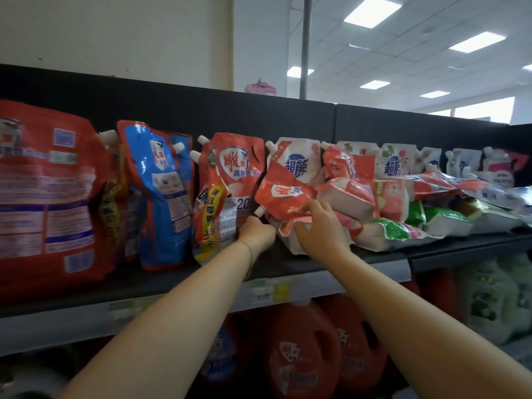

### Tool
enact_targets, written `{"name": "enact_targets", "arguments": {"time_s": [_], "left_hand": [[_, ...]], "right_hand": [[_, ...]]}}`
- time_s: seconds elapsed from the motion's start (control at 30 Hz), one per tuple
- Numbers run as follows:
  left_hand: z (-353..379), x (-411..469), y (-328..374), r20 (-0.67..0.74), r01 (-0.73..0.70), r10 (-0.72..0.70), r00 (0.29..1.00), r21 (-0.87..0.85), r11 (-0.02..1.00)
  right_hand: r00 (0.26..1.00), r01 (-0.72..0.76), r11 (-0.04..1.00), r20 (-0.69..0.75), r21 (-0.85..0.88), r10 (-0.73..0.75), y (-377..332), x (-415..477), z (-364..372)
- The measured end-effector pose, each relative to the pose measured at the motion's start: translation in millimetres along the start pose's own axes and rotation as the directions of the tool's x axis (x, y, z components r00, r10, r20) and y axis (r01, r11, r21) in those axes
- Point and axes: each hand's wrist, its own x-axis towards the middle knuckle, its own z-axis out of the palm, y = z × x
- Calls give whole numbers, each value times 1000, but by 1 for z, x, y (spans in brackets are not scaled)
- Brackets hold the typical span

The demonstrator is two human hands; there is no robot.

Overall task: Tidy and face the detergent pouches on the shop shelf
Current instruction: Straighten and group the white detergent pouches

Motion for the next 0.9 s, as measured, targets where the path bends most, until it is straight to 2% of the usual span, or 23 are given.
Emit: {"name": "enact_targets", "arguments": {"time_s": [0.13,0.3,0.4,0.5,0.6,0.7,0.77,0.9], "left_hand": [[17,28,9,62,88,-73,995,-318,944],[36,70,18,93,243,-231,969,-552,798],[53,87,16,34,200,-231,972,-634,747],[64,91,21,67,235,-258,964,-665,708],[65,88,29,121,302,-288,950,-596,744],[68,90,29,84,300,-310,947,-575,761],[70,86,32,80,258,-269,960,-627,735],[76,83,43,21,171,-233,972,-744,646]], "right_hand": [[998,53,999,36,2,-53,20,43,5],[977,-133,981,188,143,105,33,94,14],[961,-92,992,269,91,65,43,109,26],[947,-37,999,320,6,33,50,112,29],[929,44,999,368,-1,-40,59,113,27],[913,99,991,405,-87,-55,64,116,28],[922,149,982,375,-116,-96,66,118,28],[972,140,989,185,55,-148,71,116,24]]}}
